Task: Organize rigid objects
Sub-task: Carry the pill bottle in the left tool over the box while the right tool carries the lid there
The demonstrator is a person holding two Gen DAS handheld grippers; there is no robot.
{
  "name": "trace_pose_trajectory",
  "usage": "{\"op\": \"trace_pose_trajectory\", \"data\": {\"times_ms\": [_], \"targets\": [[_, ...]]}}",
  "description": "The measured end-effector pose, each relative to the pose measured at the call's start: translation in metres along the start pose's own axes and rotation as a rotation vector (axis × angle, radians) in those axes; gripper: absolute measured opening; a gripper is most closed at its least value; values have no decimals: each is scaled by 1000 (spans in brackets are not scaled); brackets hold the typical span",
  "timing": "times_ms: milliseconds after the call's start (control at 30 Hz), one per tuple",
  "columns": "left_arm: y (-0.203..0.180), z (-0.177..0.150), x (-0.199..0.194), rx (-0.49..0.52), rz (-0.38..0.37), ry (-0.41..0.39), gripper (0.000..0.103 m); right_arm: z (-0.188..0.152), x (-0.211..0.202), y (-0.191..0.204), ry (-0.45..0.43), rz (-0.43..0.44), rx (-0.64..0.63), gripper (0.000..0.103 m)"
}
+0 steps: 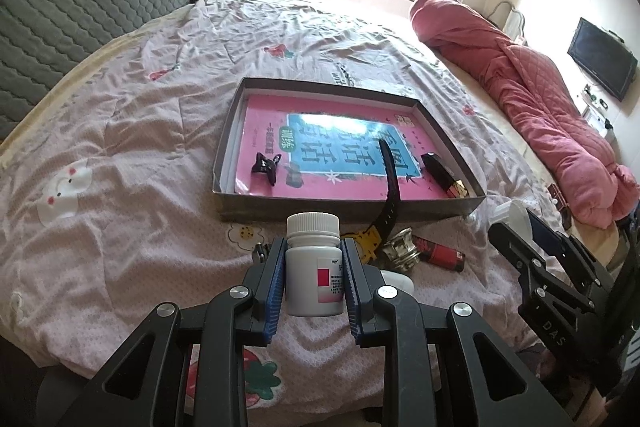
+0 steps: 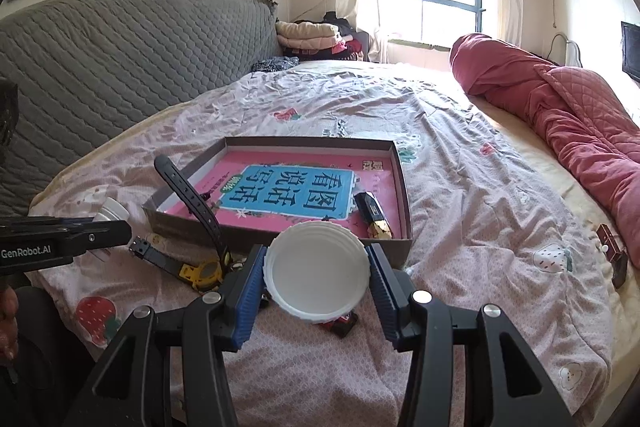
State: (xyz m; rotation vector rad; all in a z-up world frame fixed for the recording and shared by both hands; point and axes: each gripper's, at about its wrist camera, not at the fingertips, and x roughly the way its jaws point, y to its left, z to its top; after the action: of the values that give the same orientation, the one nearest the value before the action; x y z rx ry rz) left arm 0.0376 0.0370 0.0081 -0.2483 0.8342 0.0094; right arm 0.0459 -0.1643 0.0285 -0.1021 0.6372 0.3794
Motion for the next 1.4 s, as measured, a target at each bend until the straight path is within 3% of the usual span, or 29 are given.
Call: {"op": "trace_pose_trajectory", "data": {"times_ms": [667, 1400], "targets": [[8, 14, -7, -12, 11, -26, 27, 13, -16, 17, -72, -13, -52, 50], [12, 49, 21, 15, 11, -57, 27, 30, -10, 8, -116, -25, -28, 50]]}}
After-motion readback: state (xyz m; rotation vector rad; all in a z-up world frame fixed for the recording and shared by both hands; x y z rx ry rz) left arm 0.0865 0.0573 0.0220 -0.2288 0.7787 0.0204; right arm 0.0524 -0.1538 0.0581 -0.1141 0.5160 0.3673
